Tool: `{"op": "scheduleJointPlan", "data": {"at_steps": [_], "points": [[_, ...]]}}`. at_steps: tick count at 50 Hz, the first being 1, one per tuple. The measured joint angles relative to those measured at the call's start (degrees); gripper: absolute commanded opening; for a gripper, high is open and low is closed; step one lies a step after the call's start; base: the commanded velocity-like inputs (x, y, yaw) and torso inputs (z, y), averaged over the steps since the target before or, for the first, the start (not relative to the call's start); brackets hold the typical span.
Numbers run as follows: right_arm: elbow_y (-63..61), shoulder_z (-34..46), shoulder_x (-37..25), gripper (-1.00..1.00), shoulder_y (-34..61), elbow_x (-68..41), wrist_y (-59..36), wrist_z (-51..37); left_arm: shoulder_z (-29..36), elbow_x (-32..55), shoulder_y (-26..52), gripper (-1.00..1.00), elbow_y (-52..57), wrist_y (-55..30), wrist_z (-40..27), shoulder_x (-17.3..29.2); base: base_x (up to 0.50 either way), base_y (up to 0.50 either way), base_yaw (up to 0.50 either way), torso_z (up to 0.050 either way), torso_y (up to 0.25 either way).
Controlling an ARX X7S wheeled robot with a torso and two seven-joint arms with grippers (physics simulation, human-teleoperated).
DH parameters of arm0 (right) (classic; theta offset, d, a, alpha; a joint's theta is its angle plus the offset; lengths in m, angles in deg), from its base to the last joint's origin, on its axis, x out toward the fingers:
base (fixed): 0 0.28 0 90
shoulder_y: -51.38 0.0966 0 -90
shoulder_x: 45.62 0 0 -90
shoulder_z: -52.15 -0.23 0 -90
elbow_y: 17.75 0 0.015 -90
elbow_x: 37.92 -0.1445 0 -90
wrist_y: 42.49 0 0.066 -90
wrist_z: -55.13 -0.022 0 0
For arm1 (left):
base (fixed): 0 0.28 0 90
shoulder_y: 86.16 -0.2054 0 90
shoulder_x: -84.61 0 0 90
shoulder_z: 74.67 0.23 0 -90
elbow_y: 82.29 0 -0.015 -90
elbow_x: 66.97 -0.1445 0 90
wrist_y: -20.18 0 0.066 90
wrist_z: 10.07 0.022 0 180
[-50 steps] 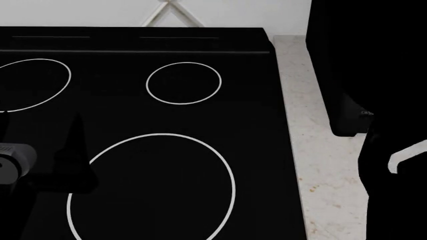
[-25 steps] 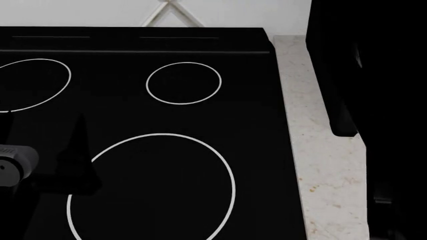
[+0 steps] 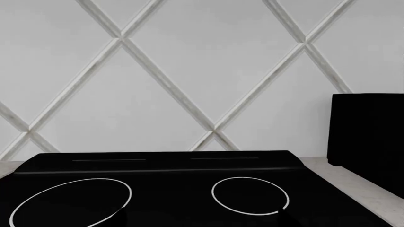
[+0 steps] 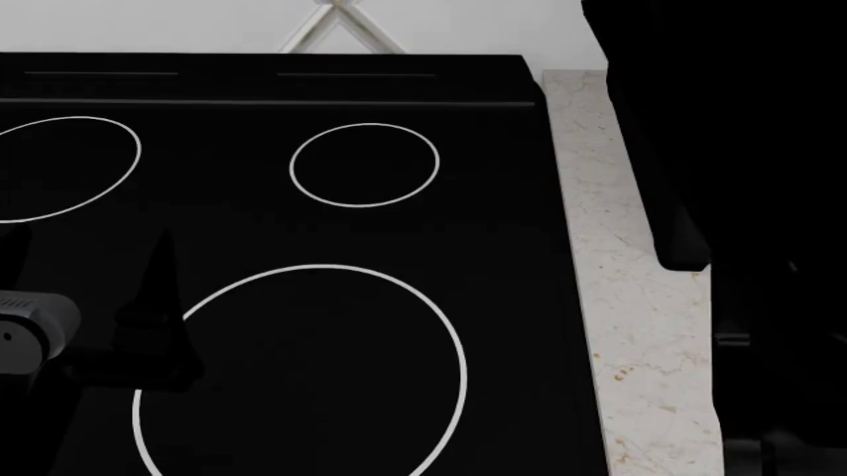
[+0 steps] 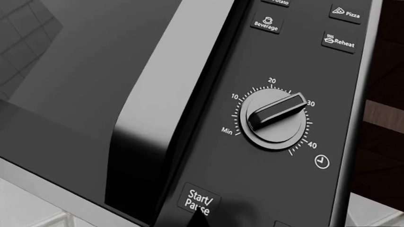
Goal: Press the start button on the microwave
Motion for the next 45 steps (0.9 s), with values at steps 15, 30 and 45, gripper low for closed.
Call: {"op": "scheduleJointPlan", "data": {"at_steps": [15,30,45], "points": [[7.8,1.9,0.8,-1.0,0.6,1.2,5.2,1.8,-0.2,0.5,-0.5,1.0,-0.6,0.9,-0.1,0.4,0.0,0.0,0.0,0.0,0.0],[18.8,4.5,2.0,-1.0,2.2,3.3,12.5,4.3,-0.4,0.9,-0.8,1.0,-1.6,1.7,-0.2,0.7,0.0,0.0,0.0,0.0,0.0],[26.7,6.0,2.6,-1.0,3.7,4.3,17.8,5.7,-0.4,1.4,-1.0,1.0,-1.6,1.9,-0.6,1.0,0.0,0.0,0.0,0.0,0.0]]}}
